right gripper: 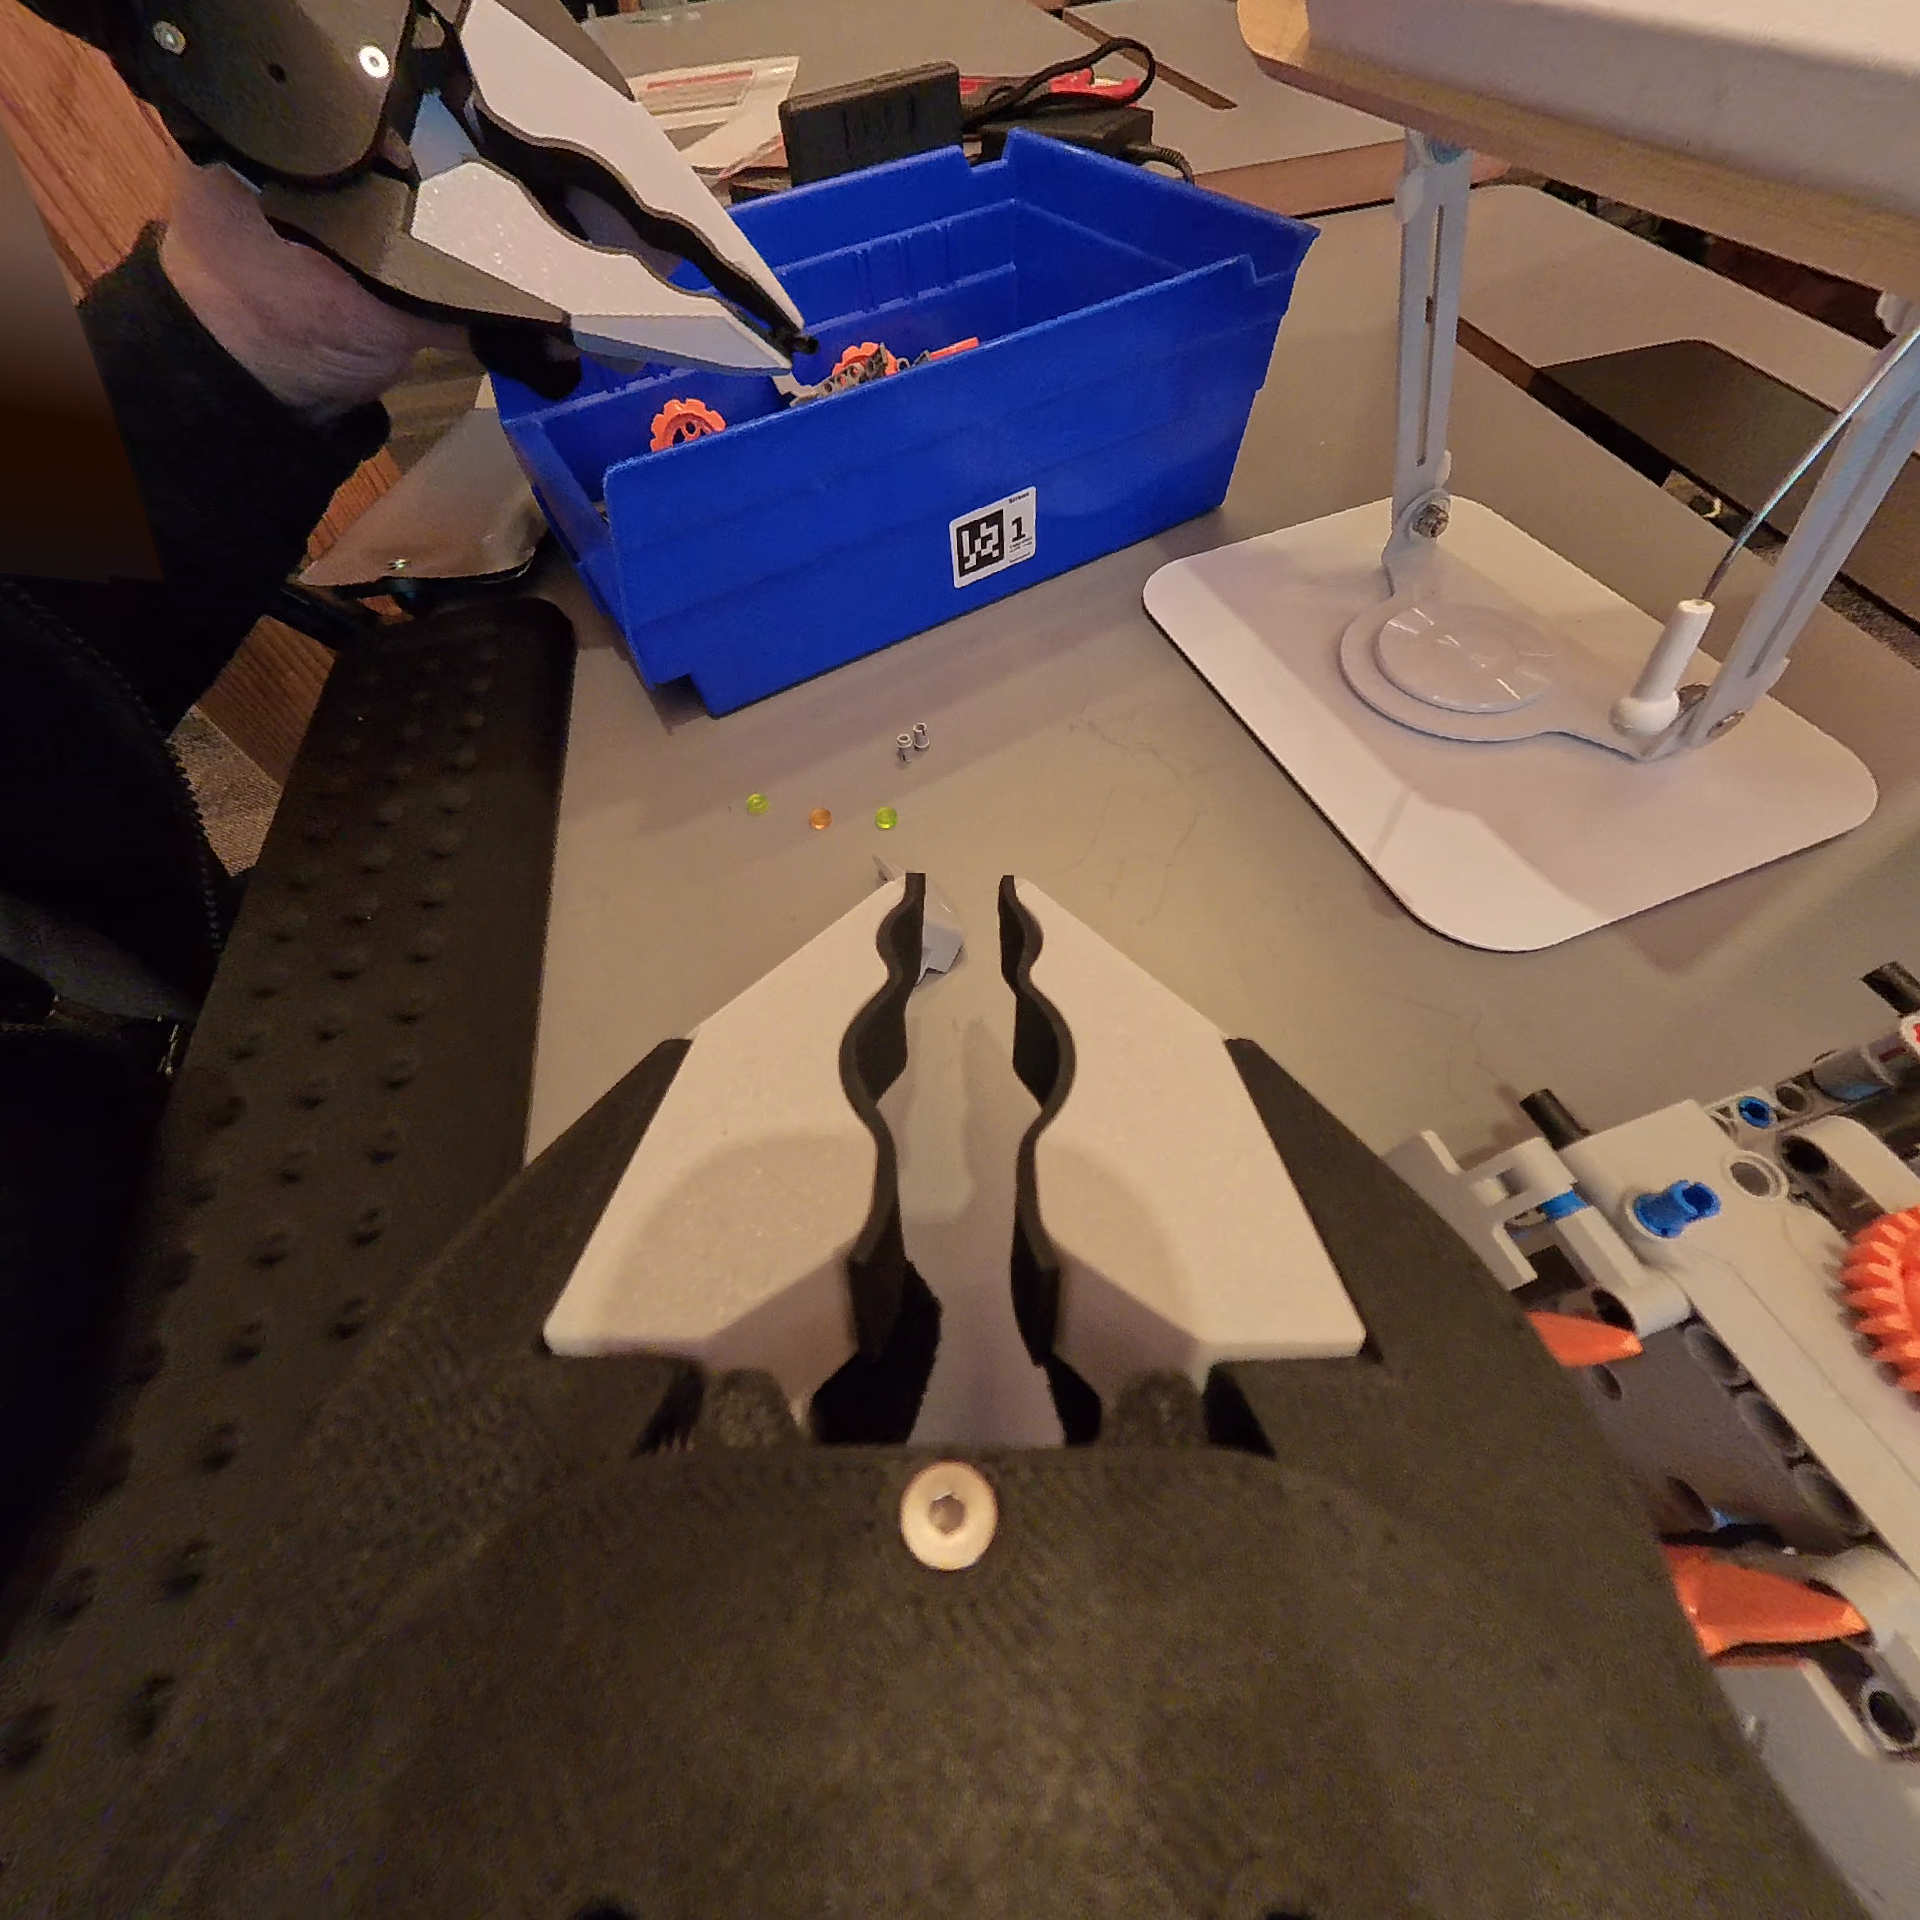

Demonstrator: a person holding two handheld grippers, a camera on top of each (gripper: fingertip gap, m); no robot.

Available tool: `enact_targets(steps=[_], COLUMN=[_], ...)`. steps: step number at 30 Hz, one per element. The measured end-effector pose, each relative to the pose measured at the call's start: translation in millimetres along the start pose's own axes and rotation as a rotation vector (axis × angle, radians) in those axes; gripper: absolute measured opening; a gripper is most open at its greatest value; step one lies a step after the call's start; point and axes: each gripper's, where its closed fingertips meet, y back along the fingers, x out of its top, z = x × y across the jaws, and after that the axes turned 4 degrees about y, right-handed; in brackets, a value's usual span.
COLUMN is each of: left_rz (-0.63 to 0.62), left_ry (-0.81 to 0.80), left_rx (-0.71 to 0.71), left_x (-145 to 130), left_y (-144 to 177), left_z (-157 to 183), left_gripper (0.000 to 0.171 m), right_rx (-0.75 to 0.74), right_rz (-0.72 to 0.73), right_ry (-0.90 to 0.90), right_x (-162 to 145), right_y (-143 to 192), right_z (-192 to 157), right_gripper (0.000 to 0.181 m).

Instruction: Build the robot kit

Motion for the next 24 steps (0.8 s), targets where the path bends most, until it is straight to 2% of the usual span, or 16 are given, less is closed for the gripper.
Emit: enact_targets(steps=[9, 24], left_rz=[0.035, 0.182], left_ry=[0.012, -0.045], left_rx=[0.003, 0.042], left_x=[4.9, 43.3], left_y=[1.0, 19.9], left_z=[0.4, 7.9], left_gripper=[0.006, 0.006], right_rx=[0.001, 0.017], right_rz=[-0.002, 0.003], right_ry=[0.000, 0.047], right_x=[-0.6, 6.2], right_y=[-0.5, -3.1], right_z=[-0.2, -9.7], right_gripper=[0.012, 0.014])
